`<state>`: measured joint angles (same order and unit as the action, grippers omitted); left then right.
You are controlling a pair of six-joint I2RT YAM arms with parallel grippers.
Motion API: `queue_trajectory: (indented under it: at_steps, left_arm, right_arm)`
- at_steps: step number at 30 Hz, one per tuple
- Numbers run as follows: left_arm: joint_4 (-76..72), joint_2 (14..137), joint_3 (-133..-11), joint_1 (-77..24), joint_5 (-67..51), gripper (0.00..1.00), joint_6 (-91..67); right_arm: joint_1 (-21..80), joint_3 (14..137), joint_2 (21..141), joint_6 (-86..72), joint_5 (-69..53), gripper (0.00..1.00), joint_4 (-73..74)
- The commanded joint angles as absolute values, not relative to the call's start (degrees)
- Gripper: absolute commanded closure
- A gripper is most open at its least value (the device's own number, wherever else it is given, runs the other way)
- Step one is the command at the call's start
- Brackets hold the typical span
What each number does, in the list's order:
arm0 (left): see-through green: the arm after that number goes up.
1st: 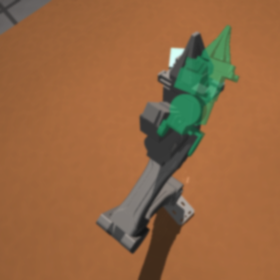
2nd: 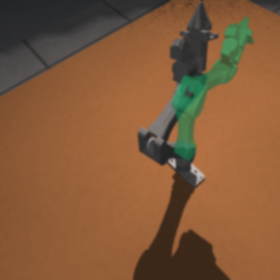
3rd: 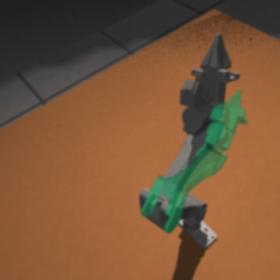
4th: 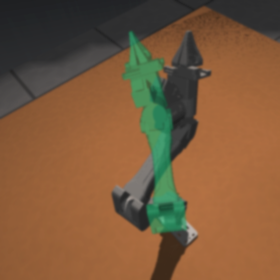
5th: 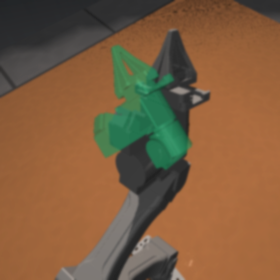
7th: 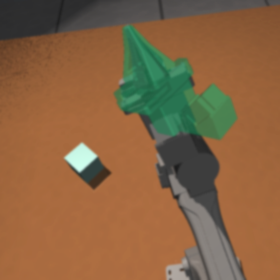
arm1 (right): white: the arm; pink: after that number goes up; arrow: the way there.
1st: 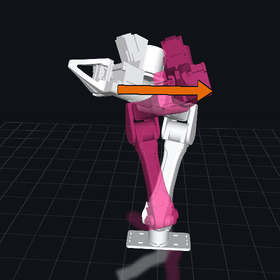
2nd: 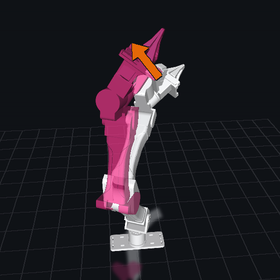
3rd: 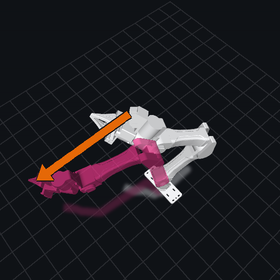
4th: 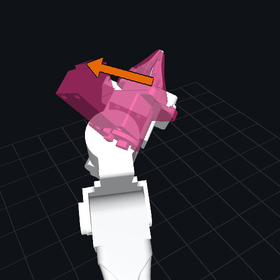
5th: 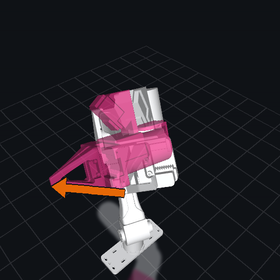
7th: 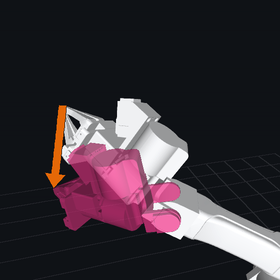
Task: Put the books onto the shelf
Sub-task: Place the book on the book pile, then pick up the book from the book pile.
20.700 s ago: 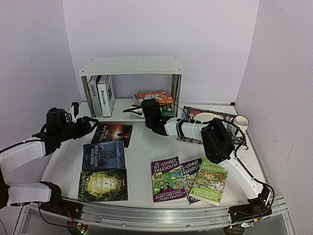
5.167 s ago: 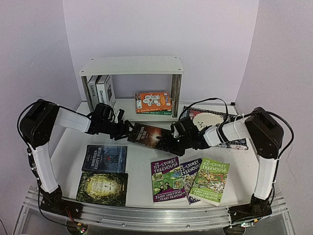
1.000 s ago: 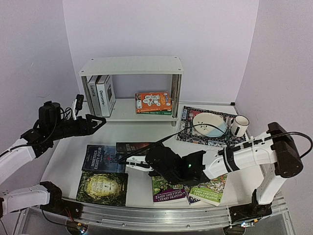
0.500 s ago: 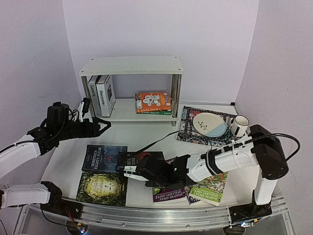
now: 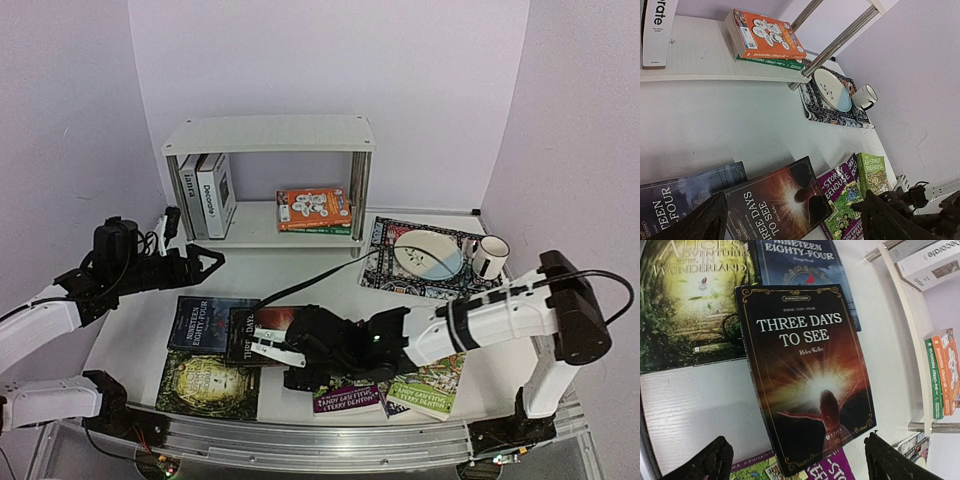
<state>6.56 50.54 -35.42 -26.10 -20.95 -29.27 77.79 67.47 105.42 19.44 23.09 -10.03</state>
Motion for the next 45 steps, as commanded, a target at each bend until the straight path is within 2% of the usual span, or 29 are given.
queue_trajectory:
  at_steps: [1, 4, 10, 16, 20, 26, 30, 36, 45]
  left_arm:
    - [2.43, 49.73, -34.27, -26.28, -21.31, 0.05, -30.69]
    - [2.31, 50.88, -34.16, -26.33, -21.03, 0.01, -30.73]
    - [2.19, 55.01, -35.31, -28.69, -22.08, 0.00, -29.69]
    - [2.49, 56.99, -36.35, -38.56, -16.00, 0.00, -24.58]
    - [6.43, 60.93, -38.76, -49.69, -4.43, 0.00, -18.90]
    - [10.35, 70.56, -42.94, -71.07, 24.96, 0.01, -4.50]
    - [10.79, 77.74, -45.57, -77.69, 37.86, 0.01, 2.16]
    - [11.43, 85.42, -48.36, -82.16, 46.04, 0.01, 4.87]
    - [13.30, 94.55, -48.90, -82.80, 46.96, 0.02, 2.12]
  right_arm:
    - [75.97, 62.70, 96.99, 15.58, 21.79, 0.05, -10.96]
    - [72.28, 60.13, 94.10, 11.46, 20.48, 0.05, -11.18]
    - [60.59, 54.84, 86.99, 2.46, 15.83, 0.02, -14.39]
    - [54.41, 48.14, 83.88, -4.76, 25.69, 0.02, -19.19]
    - [52.93, 40.80, 79.35, -6.32, 27.05, 0.02, -27.17]
    - [50.05, 36.92, 77.79, -8.59, 31.94, 0.02, -29.75]
    - [49.48, 34.83, 76.79, -8.76, 34.38, 0.02, -30.97]
    - [48.36, 31.14, 75.07, -8.41, 36.99, 0.02, -34.11]
    - [46.52, 28.90, 73.19, -7.75, 36.43, 0.02, -35.50]
